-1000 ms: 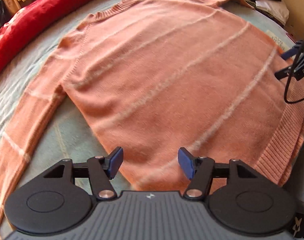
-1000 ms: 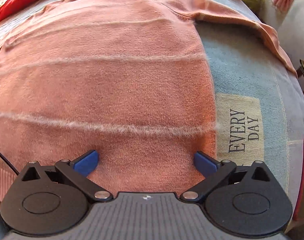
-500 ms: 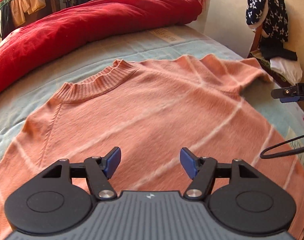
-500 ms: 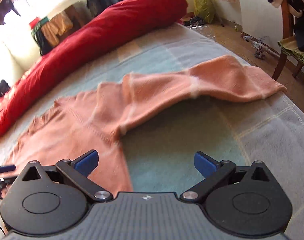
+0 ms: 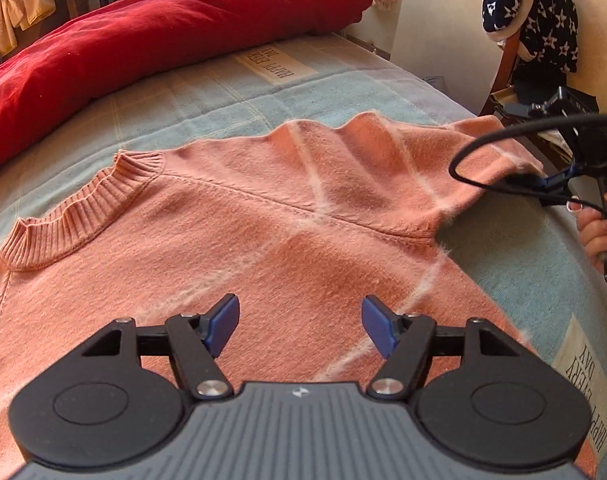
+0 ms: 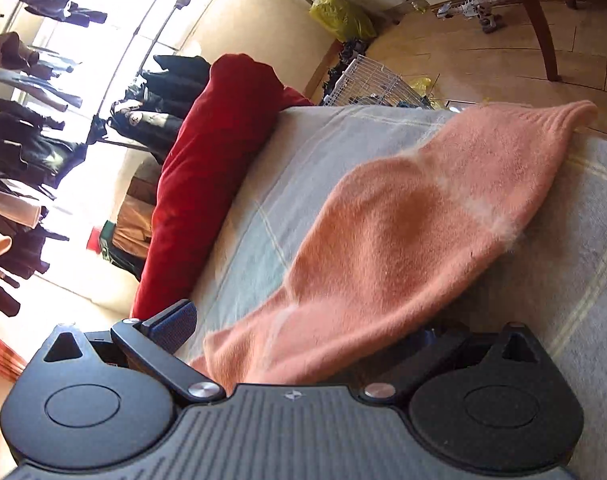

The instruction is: Fold clothes

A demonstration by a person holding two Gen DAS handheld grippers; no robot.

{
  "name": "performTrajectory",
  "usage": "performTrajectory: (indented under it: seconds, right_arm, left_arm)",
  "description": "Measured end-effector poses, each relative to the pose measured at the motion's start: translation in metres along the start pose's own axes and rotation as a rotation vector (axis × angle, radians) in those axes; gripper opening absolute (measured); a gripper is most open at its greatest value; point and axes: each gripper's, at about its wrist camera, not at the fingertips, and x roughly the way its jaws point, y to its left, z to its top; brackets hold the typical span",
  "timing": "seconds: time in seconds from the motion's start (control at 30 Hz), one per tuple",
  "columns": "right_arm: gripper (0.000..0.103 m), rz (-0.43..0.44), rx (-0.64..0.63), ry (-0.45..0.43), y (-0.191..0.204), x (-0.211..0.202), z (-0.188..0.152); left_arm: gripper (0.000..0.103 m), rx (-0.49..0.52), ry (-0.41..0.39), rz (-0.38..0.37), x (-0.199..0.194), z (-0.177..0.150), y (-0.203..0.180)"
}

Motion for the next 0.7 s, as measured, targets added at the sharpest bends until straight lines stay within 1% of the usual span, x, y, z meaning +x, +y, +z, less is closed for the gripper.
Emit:
performTrajectory:
  seconds: [0.1, 0.27, 0.3, 0.37, 0.43, 0.5, 0.63, 0.7]
  right_arm:
    - [0.103, 0.022, 0.025, -0.042, -0.005, 0.009, 0.015]
    - [0.103, 0.046, 0.110, -0.124, -0.023, 0.014, 0.044]
    - [0.102, 0.044, 0.129, -0.134, -0.025, 0.012, 0.048]
    - [0.097, 0.083, 0.180, -0.185, -0.031, -0.002, 0.056]
    - [0.096, 0.095, 0.176, -0.249, -0.031, -0.021, 0.061]
    - [0.096, 0.067, 0.149, -0.306, -0.028, -0.038, 0.067]
    - [0.096, -0.077, 0.105, -0.344, -0.027, -0.060, 0.073]
    - [0.097, -0.272, 0.072, -0.356, -0.026, -0.067, 0.073]
  left_arm:
    - [0.069, 0.006, 0.015, 0.005, 0.006, 0.005, -0.005]
    - [0.069, 0.013, 0.032, 0.013, 0.018, 0.010, -0.009]
    - [0.069, 0.020, 0.031, 0.015, 0.019, 0.011, -0.010]
    - [0.069, 0.034, 0.028, 0.019, 0.021, 0.013, -0.011]
    - [0.069, 0.050, 0.020, 0.025, 0.020, 0.014, -0.011]
    - [0.069, 0.061, 0.014, 0.029, 0.019, 0.014, -0.009]
    - [0.069, 0.056, 0.010, 0.031, 0.016, 0.013, -0.002]
    - [0.069, 0.054, 0.004, 0.040, 0.014, 0.011, 0.003]
